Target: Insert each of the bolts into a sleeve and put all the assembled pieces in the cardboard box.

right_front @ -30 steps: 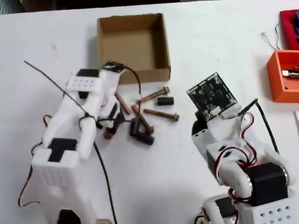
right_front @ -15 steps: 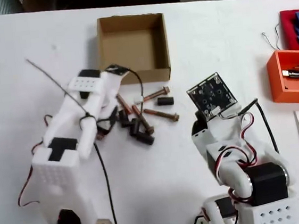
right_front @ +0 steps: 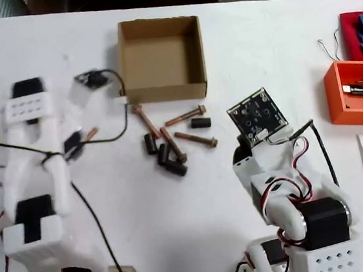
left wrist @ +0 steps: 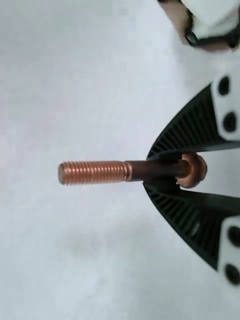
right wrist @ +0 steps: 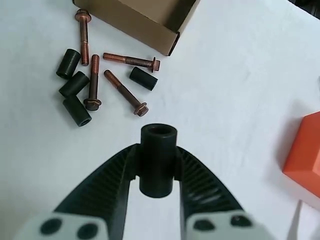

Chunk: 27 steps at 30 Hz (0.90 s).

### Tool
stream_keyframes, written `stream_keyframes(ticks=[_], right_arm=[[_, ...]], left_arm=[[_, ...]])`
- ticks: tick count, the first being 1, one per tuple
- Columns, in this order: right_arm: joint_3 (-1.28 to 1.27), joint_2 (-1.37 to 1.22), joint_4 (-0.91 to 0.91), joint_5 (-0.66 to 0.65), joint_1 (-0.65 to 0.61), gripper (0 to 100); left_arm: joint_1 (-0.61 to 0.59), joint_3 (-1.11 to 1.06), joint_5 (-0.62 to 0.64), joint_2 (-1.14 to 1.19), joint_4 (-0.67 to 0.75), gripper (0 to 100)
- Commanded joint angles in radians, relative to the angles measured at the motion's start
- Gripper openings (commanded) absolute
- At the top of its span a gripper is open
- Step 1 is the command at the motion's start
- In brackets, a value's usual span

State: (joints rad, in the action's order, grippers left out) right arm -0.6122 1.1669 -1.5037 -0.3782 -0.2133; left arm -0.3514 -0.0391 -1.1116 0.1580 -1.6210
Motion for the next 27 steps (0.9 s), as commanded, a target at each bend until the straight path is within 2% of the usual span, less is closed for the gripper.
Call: stream_keyframes(ticks=[1,2,9,15,20,23,27], right_arm=[[0.005,0.021,0.002,0.002,0.004,2.1],[0.005,0.021,0.002,0.002,0.004,2.1],[0.005,0.021,0.002,0.003,0.004,2.1],[0.005,0.021,0.002,0.003,0.004,2.1],[0.005,0.021,0.002,0.003,0.004,2.1],[0.005,0.021,0.001,0.003,0.004,2.1],[0.005,0.021,-0.001,0.003,0.004,2.1]], left_arm=[[-0.08,-0.035,-0.454,0.017,0.083,2],[-0.092,-0.05,-0.491,0.038,0.114,2],[-0.107,-0.096,-0.47,0.195,0.305,3],[-0.106,-0.094,-0.466,0.218,0.416,4],[-0.107,-0.065,-0.359,0.226,0.522,12],[-0.098,-0.065,-0.308,0.226,0.601,12],[-0.08,-0.059,-0.166,0.222,0.717,12]])
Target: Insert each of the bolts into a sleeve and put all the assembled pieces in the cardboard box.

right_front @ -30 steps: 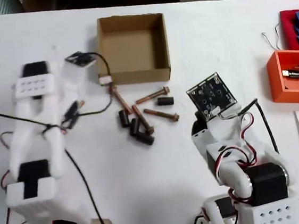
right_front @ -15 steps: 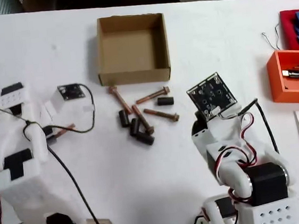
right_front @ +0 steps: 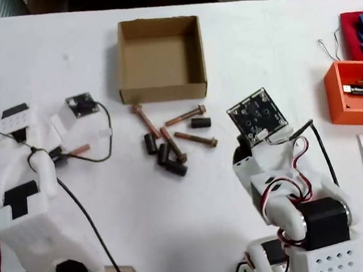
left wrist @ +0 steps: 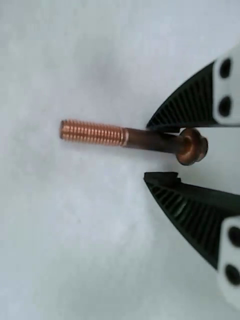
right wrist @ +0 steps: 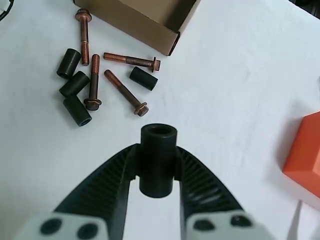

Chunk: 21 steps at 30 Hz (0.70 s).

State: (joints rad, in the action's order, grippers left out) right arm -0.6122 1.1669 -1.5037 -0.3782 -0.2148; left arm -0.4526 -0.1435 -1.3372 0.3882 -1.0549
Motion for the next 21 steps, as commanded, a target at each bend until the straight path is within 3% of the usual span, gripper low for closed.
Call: stream_keyframes(ticks=[1,7,18,21], right_arm=[[0.005,0.021,-0.001,0.003,0.005,2.1],[0.005,0.021,-0.002,0.003,0.005,2.1],[0.005,0.021,-0.001,0.003,0.005,2.1],[0.003,0.018,0.002,0.003,0.005,2.1]], left_arm=[[0.028,0.045,0.098,-0.008,0.19,12],[0.043,0.039,0.213,-0.009,0.298,12],[0.04,0.045,0.229,-0.014,0.199,12],[0.038,0.058,0.364,-0.017,0.196,12]])
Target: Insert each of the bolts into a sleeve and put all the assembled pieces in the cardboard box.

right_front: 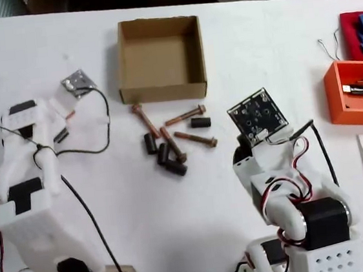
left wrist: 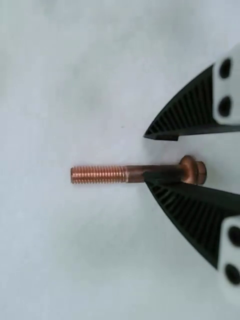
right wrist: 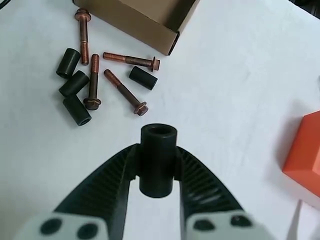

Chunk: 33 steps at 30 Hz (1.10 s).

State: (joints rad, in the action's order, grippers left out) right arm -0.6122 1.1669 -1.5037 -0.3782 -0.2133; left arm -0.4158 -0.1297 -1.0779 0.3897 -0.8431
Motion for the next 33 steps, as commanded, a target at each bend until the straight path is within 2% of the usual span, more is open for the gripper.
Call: stream_keyframes(ticks=[1,5,11,14,19,24,27,33], right_arm=[[0.003,0.018,0.002,0.003,0.004,2.1],[0.003,0.018,0.002,0.003,0.004,2.1],[0.003,0.018,0.002,0.003,0.004,2.1],[0.003,0.018,-0.001,0.003,0.004,2.1],[0.003,0.013,0.001,0.003,0.004,2.1],[0.002,0.013,0.002,0.003,0.004,2.1],[0.002,0.013,-0.002,0.003,0.004,2.1],[0.002,0.015,-0.004,0.003,0.004,2.1]], left_arm=[[0.002,0.051,0.18,-0.025,-0.025,12],[0.02,0.104,0.563,-0.061,-0.137,12],[0.037,0.197,1.31,-0.094,-0.362,13],[0.043,0.232,1.608,-0.089,-0.376,13],[0.032,0.217,1.815,-0.086,-0.276,13],[0.025,0.194,2.148,-0.037,-0.207,13],[0.026,0.202,2.24,0.028,-0.187,13],[0.025,0.203,2.309,0.103,-0.163,13]])
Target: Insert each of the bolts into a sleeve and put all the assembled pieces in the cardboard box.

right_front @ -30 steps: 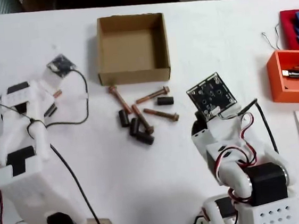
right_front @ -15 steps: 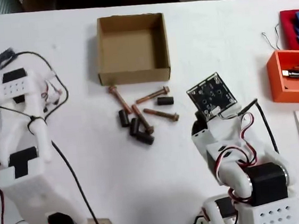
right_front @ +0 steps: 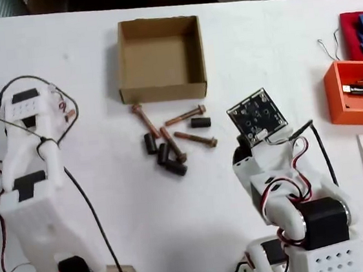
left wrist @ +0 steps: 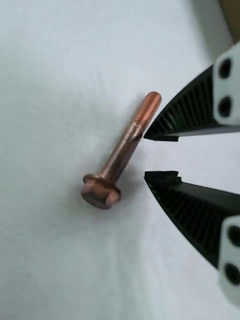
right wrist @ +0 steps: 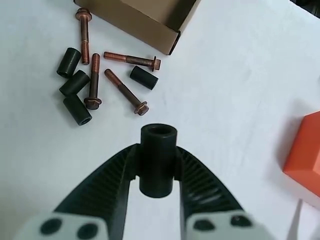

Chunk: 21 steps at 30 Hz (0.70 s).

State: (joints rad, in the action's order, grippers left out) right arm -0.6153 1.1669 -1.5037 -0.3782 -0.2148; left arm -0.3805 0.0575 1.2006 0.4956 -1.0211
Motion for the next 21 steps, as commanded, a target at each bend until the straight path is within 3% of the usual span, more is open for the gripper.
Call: stream_keyframes(ticks=[1,7,15,21], right_arm=[[0.005,0.016,-0.004,0.003,0.005,2.1],[-0.028,0.019,0.001,0.003,0.005,2.1],[-0.029,0.018,0.002,0.003,0.005,2.1],[-0.029,0.018,0.002,0.003,0.005,2.1]], left_arm=[[-0.012,0.016,0.04,0.0,0.017,13],[-0.02,0.016,0.04,-0.003,0.031,13],[-0.023,0.179,0.043,0.003,-0.141,13],[-0.032,0.231,0.08,0.008,-0.141,13]])
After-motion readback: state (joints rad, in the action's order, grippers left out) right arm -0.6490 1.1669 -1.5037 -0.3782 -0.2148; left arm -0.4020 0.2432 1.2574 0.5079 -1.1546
